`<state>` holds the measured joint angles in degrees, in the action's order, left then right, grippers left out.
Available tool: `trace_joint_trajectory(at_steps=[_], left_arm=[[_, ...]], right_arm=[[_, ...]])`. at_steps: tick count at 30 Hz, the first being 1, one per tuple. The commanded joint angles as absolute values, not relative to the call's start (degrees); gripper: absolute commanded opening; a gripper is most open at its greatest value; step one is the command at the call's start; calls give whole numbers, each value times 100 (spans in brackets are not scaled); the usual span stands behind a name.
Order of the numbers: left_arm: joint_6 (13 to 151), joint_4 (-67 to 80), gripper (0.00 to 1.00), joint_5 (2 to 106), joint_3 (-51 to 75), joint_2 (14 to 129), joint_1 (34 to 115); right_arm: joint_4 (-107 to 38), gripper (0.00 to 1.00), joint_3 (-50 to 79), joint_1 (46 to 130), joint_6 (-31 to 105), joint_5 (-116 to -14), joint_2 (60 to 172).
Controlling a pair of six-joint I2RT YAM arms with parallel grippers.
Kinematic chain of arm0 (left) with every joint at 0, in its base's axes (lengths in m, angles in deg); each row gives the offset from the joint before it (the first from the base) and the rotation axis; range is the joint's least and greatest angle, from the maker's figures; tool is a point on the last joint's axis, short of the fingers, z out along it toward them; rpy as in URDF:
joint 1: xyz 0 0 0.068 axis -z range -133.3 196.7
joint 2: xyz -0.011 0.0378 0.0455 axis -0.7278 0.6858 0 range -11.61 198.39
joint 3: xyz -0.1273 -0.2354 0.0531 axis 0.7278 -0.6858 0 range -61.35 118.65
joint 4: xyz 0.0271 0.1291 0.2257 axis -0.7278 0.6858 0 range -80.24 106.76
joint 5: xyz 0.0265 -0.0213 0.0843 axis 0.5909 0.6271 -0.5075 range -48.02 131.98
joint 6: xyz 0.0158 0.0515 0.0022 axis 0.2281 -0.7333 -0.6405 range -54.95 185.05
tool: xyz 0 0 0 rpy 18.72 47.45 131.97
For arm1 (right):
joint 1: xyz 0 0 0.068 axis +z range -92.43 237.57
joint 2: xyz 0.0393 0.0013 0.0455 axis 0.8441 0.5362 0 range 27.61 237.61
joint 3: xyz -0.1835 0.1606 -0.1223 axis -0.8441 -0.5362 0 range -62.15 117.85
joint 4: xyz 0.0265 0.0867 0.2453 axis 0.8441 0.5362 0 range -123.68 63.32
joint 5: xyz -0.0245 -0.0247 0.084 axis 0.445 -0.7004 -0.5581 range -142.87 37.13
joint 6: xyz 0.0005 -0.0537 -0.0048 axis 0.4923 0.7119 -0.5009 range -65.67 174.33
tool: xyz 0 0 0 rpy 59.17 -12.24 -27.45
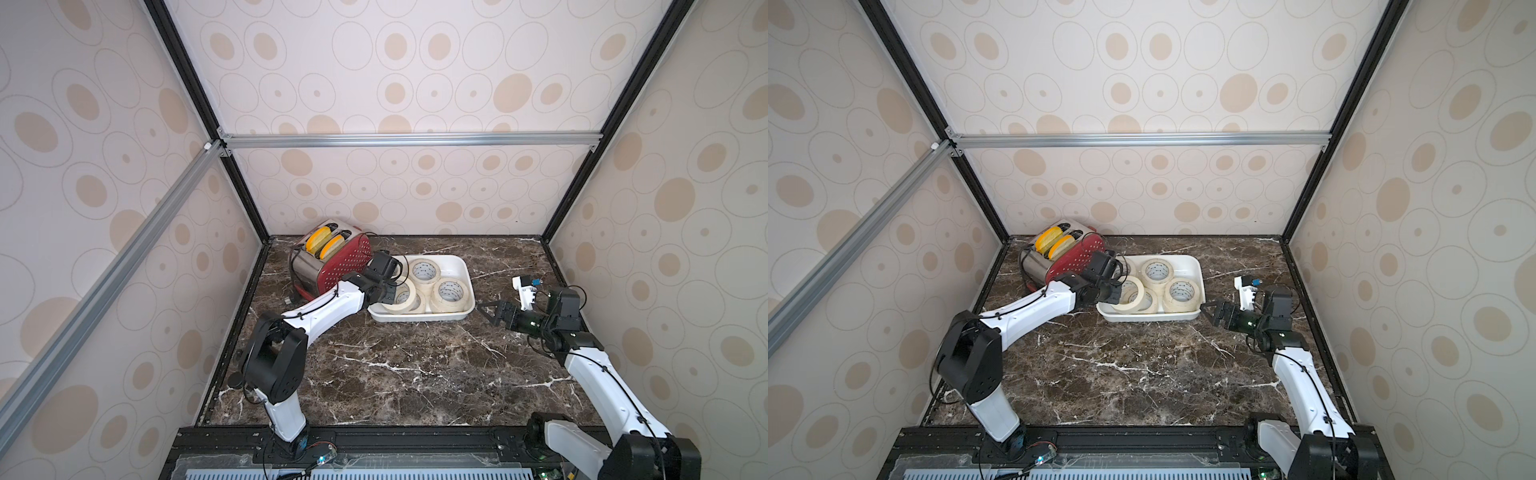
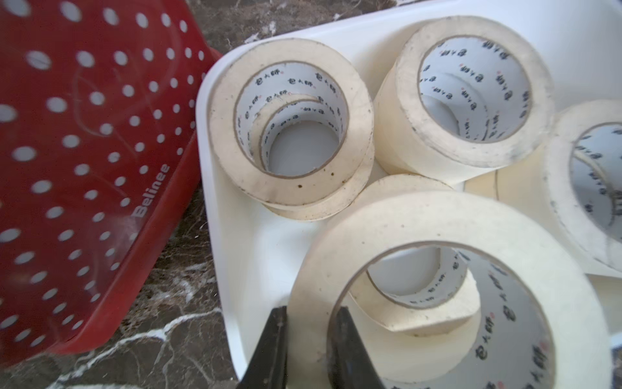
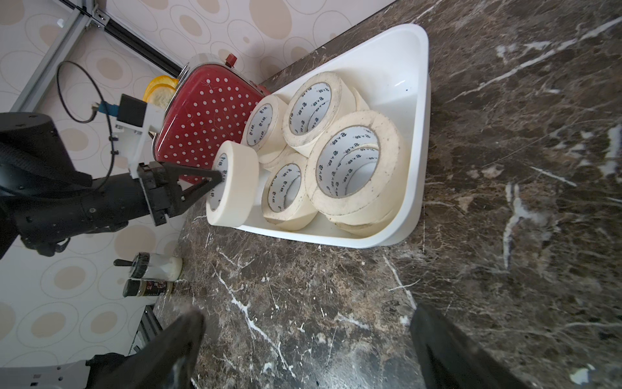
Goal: Take out the art tape in the storage box
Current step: Pick up the art tape from the storage box, then place the art tape at the center of the board.
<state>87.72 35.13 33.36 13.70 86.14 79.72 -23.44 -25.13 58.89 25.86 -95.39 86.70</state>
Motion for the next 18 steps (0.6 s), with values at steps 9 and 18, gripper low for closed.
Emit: trace_joint_trajectory(at_steps=[9,18], left_arm=[[9258,3520,6,3232,-356,6331,7284],[9352,4146,5,2459,-1517,5277,7202]], right_arm=[[-2243,99,-2277,5919,2612,-9574,8769],[-2196,100,-2185,5922,2669,-9550,8925]])
